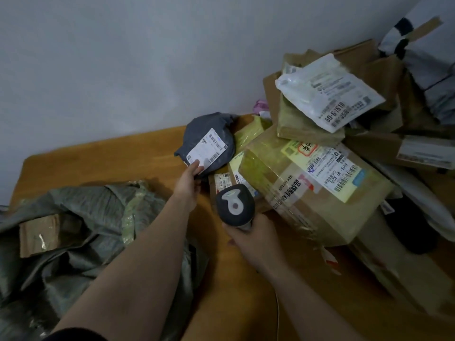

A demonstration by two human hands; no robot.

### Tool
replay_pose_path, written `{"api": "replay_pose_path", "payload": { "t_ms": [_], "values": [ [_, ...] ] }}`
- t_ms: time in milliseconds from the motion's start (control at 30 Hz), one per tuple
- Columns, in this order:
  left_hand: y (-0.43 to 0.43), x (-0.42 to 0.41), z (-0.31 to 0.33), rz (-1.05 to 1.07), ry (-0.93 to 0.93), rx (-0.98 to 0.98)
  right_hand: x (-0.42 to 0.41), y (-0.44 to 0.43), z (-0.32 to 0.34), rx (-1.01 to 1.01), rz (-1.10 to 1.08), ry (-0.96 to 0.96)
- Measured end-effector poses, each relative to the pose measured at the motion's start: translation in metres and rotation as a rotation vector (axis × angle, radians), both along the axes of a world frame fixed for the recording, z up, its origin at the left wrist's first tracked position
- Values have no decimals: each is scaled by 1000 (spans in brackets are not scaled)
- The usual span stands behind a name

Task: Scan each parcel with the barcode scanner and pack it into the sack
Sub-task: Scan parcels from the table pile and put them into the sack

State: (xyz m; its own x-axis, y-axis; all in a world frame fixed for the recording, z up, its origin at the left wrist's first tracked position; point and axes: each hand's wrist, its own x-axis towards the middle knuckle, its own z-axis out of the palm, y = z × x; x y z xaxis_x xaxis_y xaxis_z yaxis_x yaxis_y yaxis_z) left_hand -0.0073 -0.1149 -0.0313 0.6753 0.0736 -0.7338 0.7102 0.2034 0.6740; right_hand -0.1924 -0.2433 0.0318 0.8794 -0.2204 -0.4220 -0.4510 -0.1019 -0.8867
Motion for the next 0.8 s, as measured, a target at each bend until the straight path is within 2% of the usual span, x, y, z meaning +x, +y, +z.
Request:
{"api": "replay_pose_path", "payload": {
  "t_ms": [133, 233, 400, 633, 800],
  "values": [
    [18, -18, 2, 160, -121, 375, -1, 5, 7, -59, 8, -21],
    [33, -38, 25, 235, -270, 472, -1, 18, 15, -56, 18, -48],
    [75, -71, 64, 198, -435, 316, -8, 46, 24, -27, -30, -111],
    [148, -131, 111, 88, -460, 6, -31, 85, 67, 146, -229, -258],
    [185, -160, 133, 0, -447, -147, -54, 117, 92, 243, -220, -214]
  ]
}}
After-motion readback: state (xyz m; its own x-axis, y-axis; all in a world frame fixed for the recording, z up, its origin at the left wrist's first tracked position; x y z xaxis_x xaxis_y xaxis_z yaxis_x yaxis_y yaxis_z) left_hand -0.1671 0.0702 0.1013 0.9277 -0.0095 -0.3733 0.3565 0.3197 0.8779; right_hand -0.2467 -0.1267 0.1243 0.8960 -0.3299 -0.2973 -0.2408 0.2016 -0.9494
